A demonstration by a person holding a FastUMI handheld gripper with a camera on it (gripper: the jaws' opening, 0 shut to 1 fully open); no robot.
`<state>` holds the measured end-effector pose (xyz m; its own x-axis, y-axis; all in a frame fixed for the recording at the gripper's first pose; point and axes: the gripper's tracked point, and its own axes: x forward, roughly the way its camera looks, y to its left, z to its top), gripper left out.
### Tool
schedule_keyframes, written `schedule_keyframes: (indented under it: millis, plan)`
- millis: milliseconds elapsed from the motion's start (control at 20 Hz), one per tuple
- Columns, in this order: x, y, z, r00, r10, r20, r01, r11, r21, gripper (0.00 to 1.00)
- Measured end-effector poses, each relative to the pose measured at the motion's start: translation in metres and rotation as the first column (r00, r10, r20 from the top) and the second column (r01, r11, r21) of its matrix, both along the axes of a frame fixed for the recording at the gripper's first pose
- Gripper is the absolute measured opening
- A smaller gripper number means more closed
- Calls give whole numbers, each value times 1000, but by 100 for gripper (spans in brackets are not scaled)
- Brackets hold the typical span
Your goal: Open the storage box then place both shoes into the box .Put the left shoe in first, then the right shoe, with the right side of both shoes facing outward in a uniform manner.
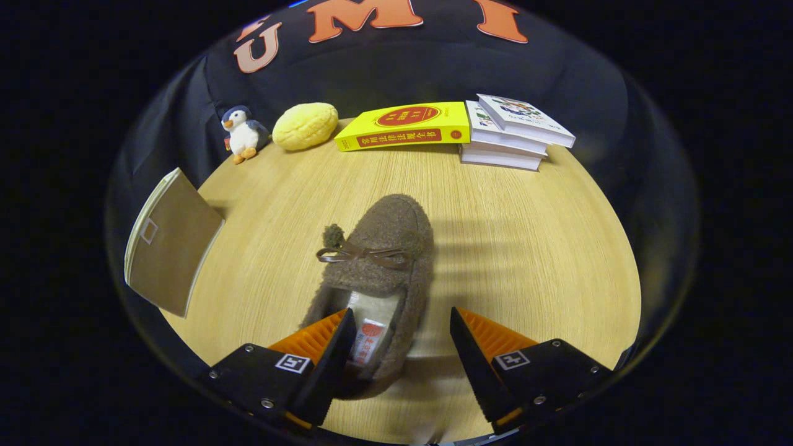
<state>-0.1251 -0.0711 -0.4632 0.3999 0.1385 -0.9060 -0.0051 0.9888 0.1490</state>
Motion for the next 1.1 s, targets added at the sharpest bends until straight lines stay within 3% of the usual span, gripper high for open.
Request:
schedule_keyframes:
  millis: [250,400,650,700,800,1100]
  plan:
    - [34,-8,-18,999,-32,38,33,999,-19,73]
    - [36,-5,-19,998,-66,14,66,997,36,44]
    - [35,-14,-18,993,-117,28,116,993,35,27]
    - [36,-19,-16,990,-133,38,133,991,16,16]
    - [39,-21,-9,989,-135,64,136,991,-8,5]
    - [46,-2,34,986,-135,100,135,991,7,5]
